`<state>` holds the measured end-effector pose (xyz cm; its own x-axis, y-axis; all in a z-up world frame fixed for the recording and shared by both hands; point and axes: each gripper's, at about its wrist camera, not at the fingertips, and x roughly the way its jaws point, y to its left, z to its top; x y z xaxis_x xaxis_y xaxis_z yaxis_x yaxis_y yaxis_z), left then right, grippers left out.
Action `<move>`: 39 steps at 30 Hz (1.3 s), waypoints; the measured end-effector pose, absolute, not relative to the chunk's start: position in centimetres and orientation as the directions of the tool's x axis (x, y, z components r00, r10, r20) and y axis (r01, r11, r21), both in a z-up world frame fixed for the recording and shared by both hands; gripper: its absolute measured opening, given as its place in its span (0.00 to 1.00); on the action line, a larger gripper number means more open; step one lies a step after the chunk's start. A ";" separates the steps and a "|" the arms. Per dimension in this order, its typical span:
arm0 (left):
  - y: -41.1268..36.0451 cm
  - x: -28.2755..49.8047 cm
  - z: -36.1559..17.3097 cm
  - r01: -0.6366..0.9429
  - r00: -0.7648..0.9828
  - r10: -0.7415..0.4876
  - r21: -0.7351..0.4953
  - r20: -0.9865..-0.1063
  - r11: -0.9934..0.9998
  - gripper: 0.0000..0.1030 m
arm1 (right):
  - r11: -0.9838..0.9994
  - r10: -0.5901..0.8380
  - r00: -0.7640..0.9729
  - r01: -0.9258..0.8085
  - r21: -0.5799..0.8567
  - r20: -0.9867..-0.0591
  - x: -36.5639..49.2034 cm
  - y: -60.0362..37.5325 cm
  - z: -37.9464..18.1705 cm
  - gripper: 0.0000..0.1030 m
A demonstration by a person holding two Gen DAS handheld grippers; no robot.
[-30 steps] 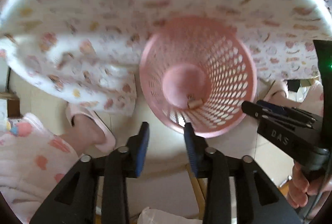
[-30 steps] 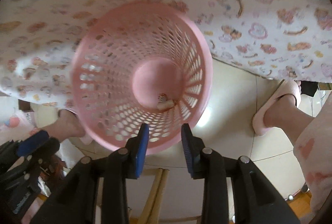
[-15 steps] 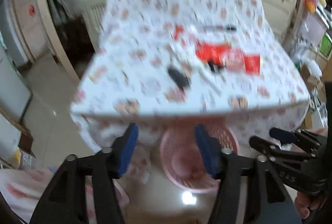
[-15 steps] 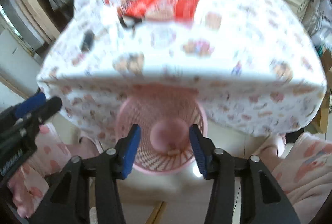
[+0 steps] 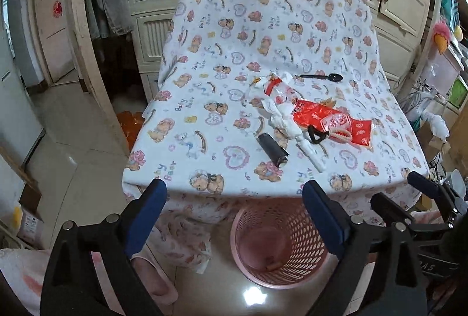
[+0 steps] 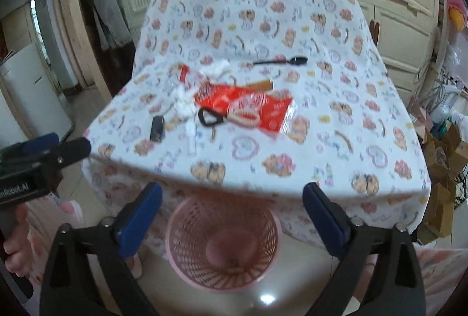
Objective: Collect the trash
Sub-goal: 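Raise both tools back toward the items on the table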
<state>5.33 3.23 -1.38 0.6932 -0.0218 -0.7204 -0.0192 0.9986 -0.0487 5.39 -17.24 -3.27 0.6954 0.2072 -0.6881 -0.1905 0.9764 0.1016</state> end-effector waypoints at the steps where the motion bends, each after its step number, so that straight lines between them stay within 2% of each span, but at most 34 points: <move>1: 3.4 5.4 -1.3 -0.029 0.697 -0.014 -0.048 -0.717 0.998 0.96 | 0.979 0.196 0.706 -0.183 0.093 -0.681 5.5 -17.3 -3.1 0.98; 8: 4.3 6.1 -1.4 -0.075 0.697 0.035 -0.023 -0.716 0.997 0.99 | 0.985 0.152 0.737 -0.172 0.035 -0.658 5.5 -16.8 -2.9 0.99; 11: 5.0 6.3 -1.5 -0.094 0.693 0.032 -0.046 -0.721 0.995 0.99 | 0.978 0.197 0.754 -0.195 0.074 -0.627 5.7 -16.8 -2.1 0.98; 18: 5.7 7.5 -1.8 -0.129 0.683 0.054 -0.048 -0.728 0.990 0.99 | 0.956 0.286 0.742 -0.265 0.125 -0.607 7.2 -15.7 -1.7 0.68; 21: 5.9 8.1 -2.5 -0.130 0.659 0.040 -0.062 -0.751 0.990 0.99 | 0.953 0.289 0.726 -0.280 0.115 -0.624 8.2 -14.8 -2.5 0.62; 23: 5.8 8.3 -2.7 -0.127 0.653 0.038 -0.060 -0.756 0.990 0.99 | 0.947 0.308 0.711 -0.292 0.133 -0.632 9.0 -14.3 -3.0 0.54; 25: 5.5 8.4 -2.7 -0.124 0.656 0.048 -0.045 -0.753 0.991 0.99 | 0.944 0.320 0.692 -0.292 0.154 -0.647 9.7 -14.1 -3.5 0.41; 28: 5.4 8.4 -2.7 -0.125 0.662 0.059 -0.033 -0.747 0.992 0.99 | 0.939 0.337 0.668 -0.293 0.182 -0.663 10.4 -13.9 -4.4 0.35; 33: 5.8 8.5 -2.8 -0.137 0.657 0.059 -0.042 -0.751 0.990 0.99 | 0.942 0.319 0.658 -0.300 0.151 -0.683 11.1 -12.8 -5.3 0.33; 39: 5.7 8.4 -2.9 -0.133 0.656 0.080 -0.010 -0.751 0.991 0.99 | 0.946 0.302 0.639 -0.295 0.137 -0.707 11.5 -12.2 -6.4 0.22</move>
